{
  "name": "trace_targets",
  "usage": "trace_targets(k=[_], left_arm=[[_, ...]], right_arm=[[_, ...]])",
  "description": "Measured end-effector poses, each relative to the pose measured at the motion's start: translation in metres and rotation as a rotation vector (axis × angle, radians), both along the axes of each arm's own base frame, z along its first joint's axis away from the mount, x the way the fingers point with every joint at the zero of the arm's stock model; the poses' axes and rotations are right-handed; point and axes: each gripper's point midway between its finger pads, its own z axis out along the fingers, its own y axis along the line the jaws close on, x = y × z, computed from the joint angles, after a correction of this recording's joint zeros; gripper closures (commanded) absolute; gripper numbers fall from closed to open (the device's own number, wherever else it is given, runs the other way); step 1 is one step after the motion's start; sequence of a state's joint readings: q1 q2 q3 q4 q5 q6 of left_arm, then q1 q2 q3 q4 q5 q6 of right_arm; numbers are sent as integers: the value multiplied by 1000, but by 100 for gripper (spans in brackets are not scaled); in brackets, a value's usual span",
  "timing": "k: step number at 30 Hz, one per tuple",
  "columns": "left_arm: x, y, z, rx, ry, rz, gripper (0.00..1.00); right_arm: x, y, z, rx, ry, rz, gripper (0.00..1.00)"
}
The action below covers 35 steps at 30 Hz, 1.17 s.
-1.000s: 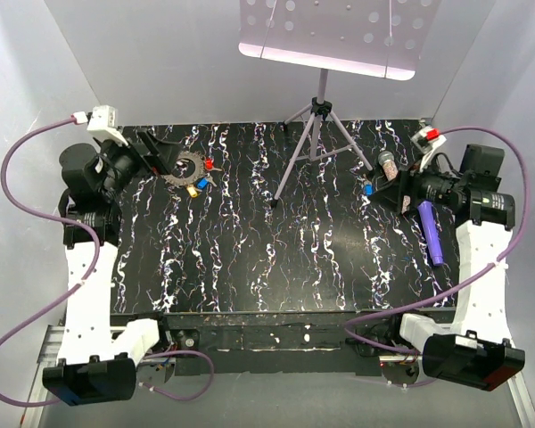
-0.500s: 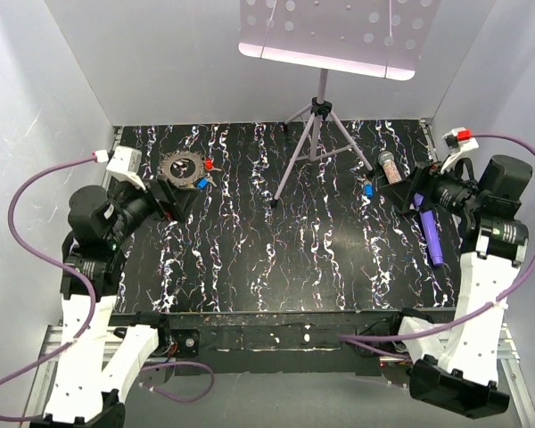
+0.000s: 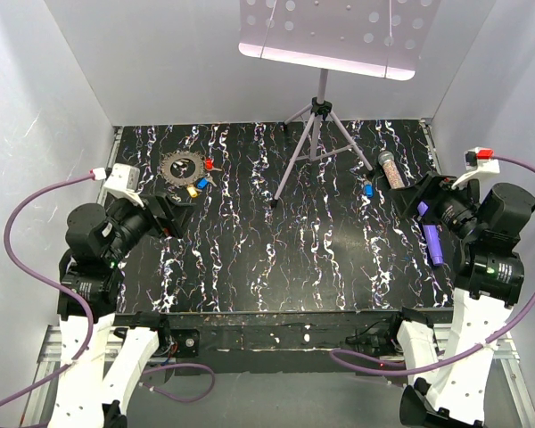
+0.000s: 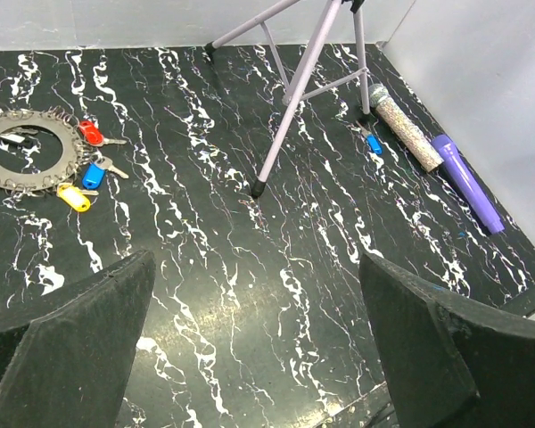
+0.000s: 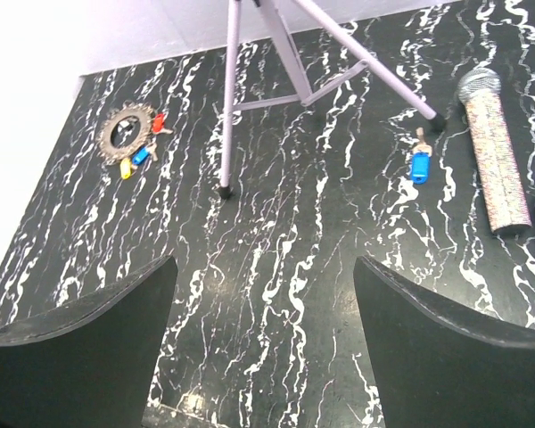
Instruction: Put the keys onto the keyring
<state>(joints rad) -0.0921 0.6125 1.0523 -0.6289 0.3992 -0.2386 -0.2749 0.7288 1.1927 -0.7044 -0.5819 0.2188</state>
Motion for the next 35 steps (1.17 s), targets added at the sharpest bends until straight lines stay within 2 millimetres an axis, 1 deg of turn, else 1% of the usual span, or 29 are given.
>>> trace_targets(k=[6, 16, 21, 26, 35], left_arm=[[1, 0, -1, 8, 1, -1, 2], [-1, 7, -3, 36, -13, 31, 2], [0, 9, -10, 43, -5, 43, 2], [4, 12, -24, 51, 22, 64, 2], [8, 14, -32, 59, 16, 76, 2]], right_arm=[[1, -9, 1, 13, 7, -77, 10], [7, -11, -7, 36, 16, -95, 9], [9, -12, -13, 42, 19, -96, 9], [12, -10, -23, 65, 42, -90, 9], [15, -12, -21, 63, 29, -100, 8]])
